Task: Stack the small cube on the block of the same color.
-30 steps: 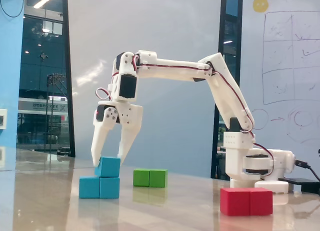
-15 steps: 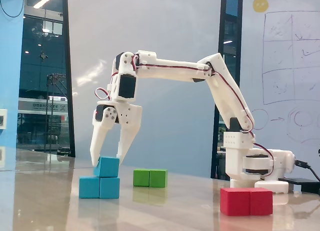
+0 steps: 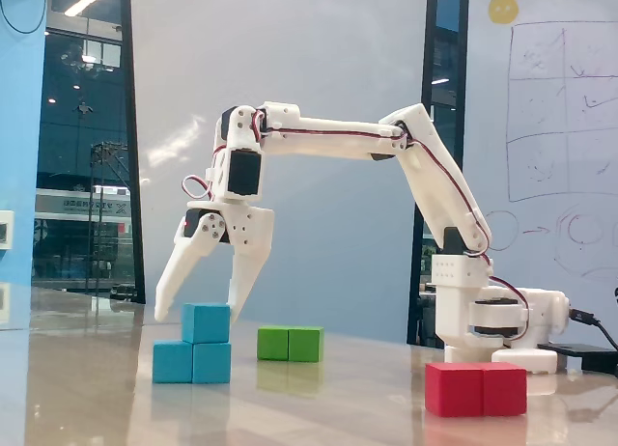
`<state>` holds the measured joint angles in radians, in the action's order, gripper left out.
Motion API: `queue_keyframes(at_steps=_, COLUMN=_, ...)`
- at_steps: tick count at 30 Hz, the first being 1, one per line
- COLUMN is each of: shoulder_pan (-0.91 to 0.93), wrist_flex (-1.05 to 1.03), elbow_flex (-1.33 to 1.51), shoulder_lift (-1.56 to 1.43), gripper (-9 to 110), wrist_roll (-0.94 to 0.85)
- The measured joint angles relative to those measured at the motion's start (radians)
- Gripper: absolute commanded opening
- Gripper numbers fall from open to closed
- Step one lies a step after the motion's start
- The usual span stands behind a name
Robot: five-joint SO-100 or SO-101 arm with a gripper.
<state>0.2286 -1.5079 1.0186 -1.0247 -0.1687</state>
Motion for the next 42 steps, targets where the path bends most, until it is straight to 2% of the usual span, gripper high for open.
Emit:
queue_keyframes(at_steps=10, shoulder_pan=0.018, wrist_flex=0.0, elbow_flex=0.0, shoulder_lift=0.0, gripper=33, wrist_roll=0.0)
queue_keyframes(at_steps=19, shoulder_pan=0.193, wrist_flex=0.0, elbow_flex=0.0, shoulder_lift=0.0, gripper=33, wrist_roll=-0.003)
queue_keyframes(at_steps=29, shoulder_pan=0.282, wrist_flex=0.0, elbow_flex=0.0, shoulder_lift=-0.008, gripper=32, wrist_roll=-0.13)
queue_keyframes(at_steps=34, shoulder_pan=0.261, wrist_flex=0.0, elbow_flex=0.04, shoulder_lift=-0.112, gripper=21, wrist_roll=-0.127)
queue_keyframes(at_steps=42, shoulder_pan=0.112, wrist_flex=0.0, elbow_flex=0.339, shoulder_lift=-0.453, gripper=-1, wrist_roll=-0.087)
